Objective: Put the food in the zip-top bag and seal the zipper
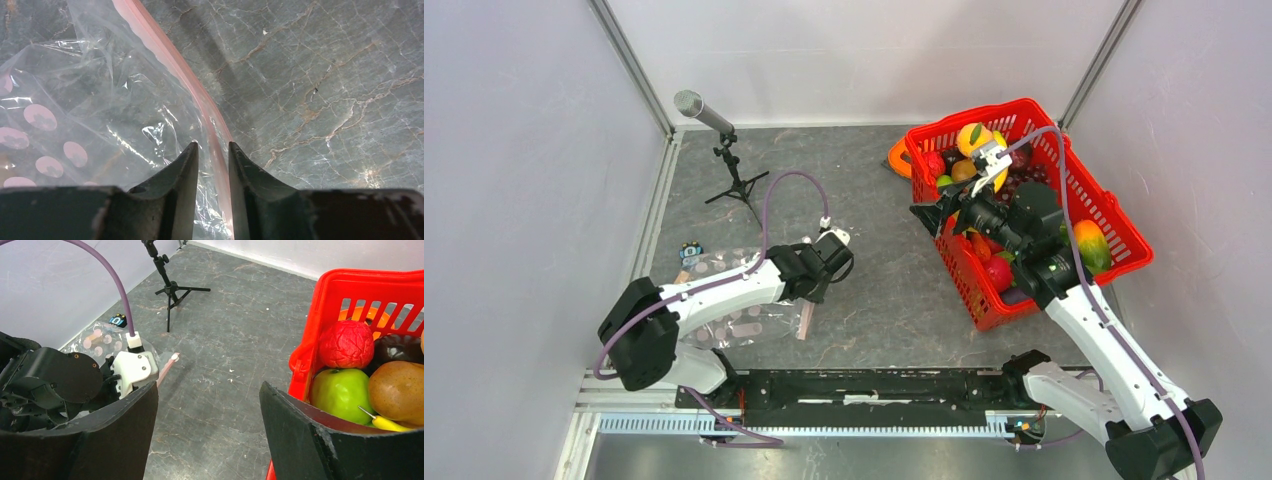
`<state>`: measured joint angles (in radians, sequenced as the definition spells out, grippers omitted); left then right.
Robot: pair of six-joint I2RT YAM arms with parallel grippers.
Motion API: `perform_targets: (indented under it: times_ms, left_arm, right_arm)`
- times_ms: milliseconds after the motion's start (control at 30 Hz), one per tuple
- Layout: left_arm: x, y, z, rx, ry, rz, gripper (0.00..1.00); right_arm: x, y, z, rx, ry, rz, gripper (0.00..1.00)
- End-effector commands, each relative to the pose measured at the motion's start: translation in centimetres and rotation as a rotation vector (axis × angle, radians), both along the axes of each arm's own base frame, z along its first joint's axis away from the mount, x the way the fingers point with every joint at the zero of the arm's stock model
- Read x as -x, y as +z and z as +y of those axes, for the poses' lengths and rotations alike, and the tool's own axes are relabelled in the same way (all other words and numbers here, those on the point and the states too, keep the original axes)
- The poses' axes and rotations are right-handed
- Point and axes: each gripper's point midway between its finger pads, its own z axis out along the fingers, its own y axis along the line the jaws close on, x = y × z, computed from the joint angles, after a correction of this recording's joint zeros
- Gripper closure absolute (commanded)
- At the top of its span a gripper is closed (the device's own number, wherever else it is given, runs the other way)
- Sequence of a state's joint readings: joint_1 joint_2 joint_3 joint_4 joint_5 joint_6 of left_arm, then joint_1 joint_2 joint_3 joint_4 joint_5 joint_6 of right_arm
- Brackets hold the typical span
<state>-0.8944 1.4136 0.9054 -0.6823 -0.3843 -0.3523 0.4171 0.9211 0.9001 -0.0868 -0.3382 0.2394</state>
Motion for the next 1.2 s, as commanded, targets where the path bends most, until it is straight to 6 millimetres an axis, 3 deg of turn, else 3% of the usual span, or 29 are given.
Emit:
perform_targets:
  times_ms: [0,267,567,633,800,967,1167]
  left_arm:
    - [-0.8,1.3,0.0,0.022,0.045,-0.066,0.66]
    - [-1.1,1.1,1.2,-0.017,0.079,-0.099,0.74]
    - [-1.5,1.1,2.4,-0.050,0.132,-0.145,0.98]
    - [-1.6,1.5,2.4,-0.037,0.141,-0.161,0.98]
    - [-2.0,5.8,1.6,0.116,0.157,-0.248,0.98]
    - [-1.6,11.5,-1.2,0.385,0.086,-0.317,0.98]
    - [-1.1,13.9,-2.6,0.511,0.066,-0.318,0.98]
  right_arm:
    - [0.0,0.3,-0.1,0.000,-0.005,-0.021,0.21]
    - [0.2,-0.3,-0.1,0.001,-0.001,-0.005,0.21]
    - [0.3,-0.8,-0.1,0.001,-0.002,0.005,0.21]
    - [0.5,-0.9,0.1,0.000,0.011,0.008,0.22]
    - [1.8,-0.6,1.4,-0.027,0.117,0.002,0.22]
    - [1.9,-2.7,2.4,-0.028,0.135,0.081,0.25]
    - [2.9,-4.1,5.5,-0.036,0.195,0.140,0.31]
